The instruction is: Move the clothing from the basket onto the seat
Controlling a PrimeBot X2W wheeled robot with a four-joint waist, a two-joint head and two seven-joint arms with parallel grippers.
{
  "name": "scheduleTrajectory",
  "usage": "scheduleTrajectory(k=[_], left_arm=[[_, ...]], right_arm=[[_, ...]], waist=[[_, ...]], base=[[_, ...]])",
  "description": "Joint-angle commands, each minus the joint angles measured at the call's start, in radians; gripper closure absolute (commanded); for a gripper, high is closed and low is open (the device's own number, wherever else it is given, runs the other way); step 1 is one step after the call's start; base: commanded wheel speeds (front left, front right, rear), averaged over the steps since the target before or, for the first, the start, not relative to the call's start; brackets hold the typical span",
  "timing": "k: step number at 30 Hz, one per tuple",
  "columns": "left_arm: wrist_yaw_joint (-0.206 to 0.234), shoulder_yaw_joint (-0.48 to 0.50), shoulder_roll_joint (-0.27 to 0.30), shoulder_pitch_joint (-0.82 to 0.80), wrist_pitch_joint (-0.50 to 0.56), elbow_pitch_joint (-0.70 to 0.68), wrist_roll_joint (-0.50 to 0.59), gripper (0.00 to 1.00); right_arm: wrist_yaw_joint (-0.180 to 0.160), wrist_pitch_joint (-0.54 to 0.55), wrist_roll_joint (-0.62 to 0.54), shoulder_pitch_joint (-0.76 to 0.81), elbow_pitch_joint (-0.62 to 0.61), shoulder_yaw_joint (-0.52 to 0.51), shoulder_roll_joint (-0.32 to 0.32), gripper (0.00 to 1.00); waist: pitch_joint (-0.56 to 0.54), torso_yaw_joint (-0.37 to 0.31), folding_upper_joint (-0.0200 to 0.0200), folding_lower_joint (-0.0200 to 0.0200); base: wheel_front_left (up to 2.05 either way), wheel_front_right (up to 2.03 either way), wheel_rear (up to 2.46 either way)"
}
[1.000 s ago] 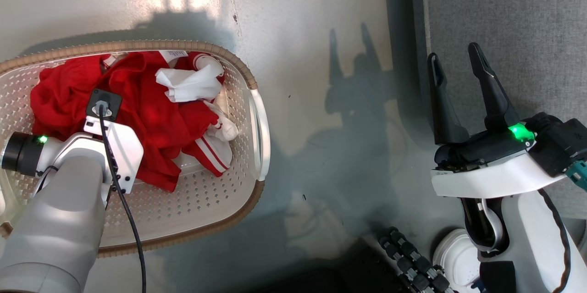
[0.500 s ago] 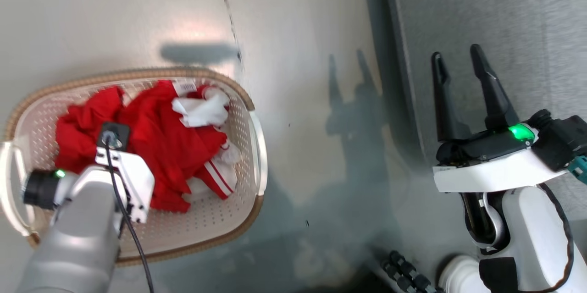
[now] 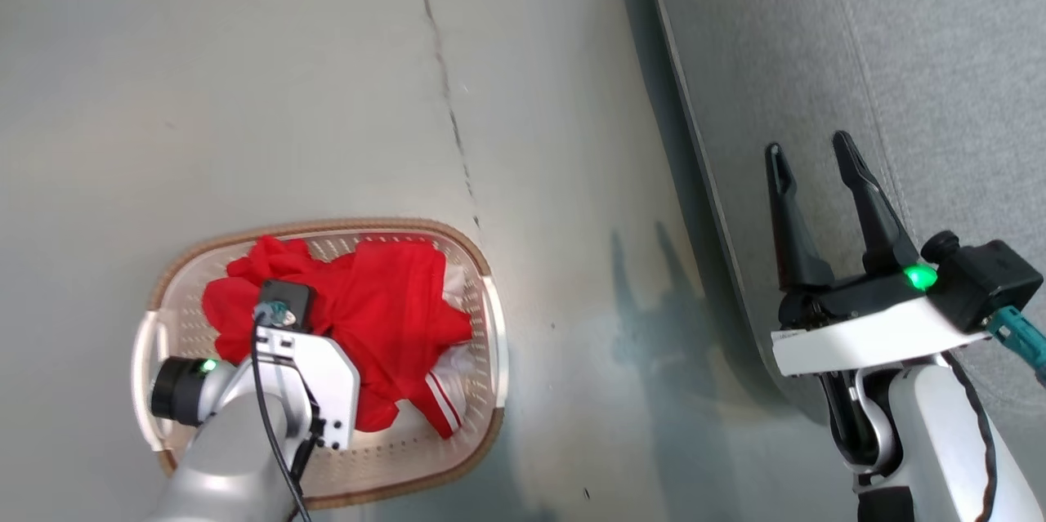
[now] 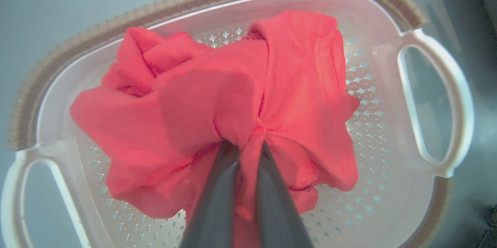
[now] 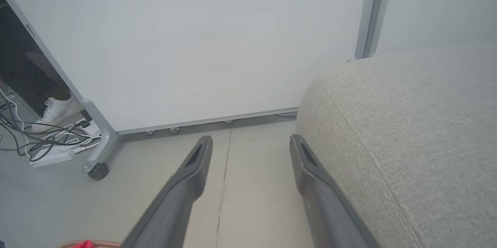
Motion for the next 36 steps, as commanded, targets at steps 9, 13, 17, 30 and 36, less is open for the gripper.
scheduleTrajectory(k=[9, 13, 17, 30, 36], left_arm=[[-0.045, -0.005, -0.022, 0.078, -0.113, -0.008, -0.049, 1.0], [-0.058, -0.01, -0.025, 0.114, -0.145, -0.031, -0.085, 1.0], [-0.066, -0.029, -0.025, 0.143, -0.168, -0.081, -0.121, 1.0], [-0.054, -0.035, -0.025, 0.238, -0.184, -0.342, -0.173, 1.0], [-0.068, 0.041, -0.025, 0.306, -0.185, -0.533, -0.145, 1.0]], right_arm=[[0.002, -0.004, -0.066, 0.071, 0.046, -0.029, -0.007, 0.0], [0.002, -0.004, -0.08, 0.1, 0.058, -0.035, -0.007, 0.0], [0.002, -0.005, -0.091, 0.12, 0.065, -0.034, -0.007, 0.0], [0.002, -0.005, -0.097, 0.177, 0.077, -0.035, -0.007, 0.0], [0.002, -0.005, -0.105, 0.199, 0.077, -0.04, -0.007, 0.0]], waist=[[-0.259, 0.12, 0.0, 0.0], [-0.323, 0.145, 0.0, 0.0], [-0.364, 0.16, 0.0, 0.0], [-0.471, 0.18, 0.0, 0.0], [-0.513, 0.192, 0.0, 0.0]], base=[[0.0, 0.0, 0.0], [0.0, 0.0, 0.0], [0.0, 0.0, 0.0], [0.0, 0.0, 0.0], [0.0, 0.0, 0.0]])
